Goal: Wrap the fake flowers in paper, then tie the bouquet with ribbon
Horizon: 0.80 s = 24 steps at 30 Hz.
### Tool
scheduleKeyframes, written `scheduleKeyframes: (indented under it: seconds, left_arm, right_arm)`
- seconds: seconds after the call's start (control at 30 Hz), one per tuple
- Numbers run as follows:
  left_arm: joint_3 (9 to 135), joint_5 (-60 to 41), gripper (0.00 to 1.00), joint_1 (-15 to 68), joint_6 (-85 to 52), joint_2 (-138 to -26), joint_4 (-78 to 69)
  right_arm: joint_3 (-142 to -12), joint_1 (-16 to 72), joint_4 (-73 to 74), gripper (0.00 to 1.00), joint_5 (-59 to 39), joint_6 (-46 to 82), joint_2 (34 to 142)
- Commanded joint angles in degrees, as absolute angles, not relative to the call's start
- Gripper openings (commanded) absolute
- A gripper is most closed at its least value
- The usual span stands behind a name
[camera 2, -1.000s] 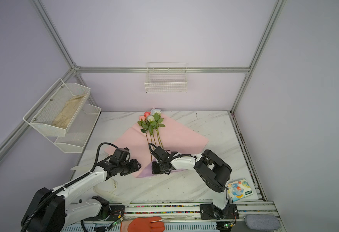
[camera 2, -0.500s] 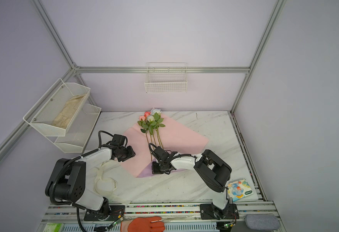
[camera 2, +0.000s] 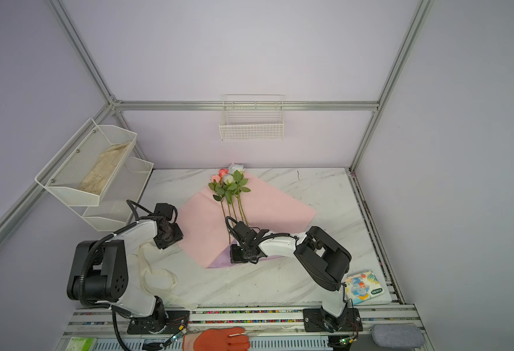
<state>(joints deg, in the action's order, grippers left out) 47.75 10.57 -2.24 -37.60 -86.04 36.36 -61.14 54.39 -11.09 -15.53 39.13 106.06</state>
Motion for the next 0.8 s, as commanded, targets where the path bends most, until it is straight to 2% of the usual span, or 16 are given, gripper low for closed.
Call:
scheduleKeyframes:
  seconds: [0.0,0.07,0.23,0.77]
  left_arm:
    - [45.49,12.96,0.5,-2.72,-39.53,-81.63,39.42]
    - [45.37,7.0,0.56,-2.64,-37.45,-78.95,37.45]
    - [45.19,-5.46,0.62,-2.64,-36.49,-78.36,32.09]
    - [42.52,-6.74,0.7,-2.5,-39.07,-85.41,28.31]
  right_arm:
    - [-59.76,54.67,-13.1,0.03,-13.0,38.68,107.71]
    - [-59.81,54.67,-13.1,0.03,-12.9,38.45,107.68]
    - [-60.27,54.7,-13.02,0.03,-13.1,38.29,108.17]
    - [-60.48,54.74,-12.83,0.03,-13.1,38.41,108.78]
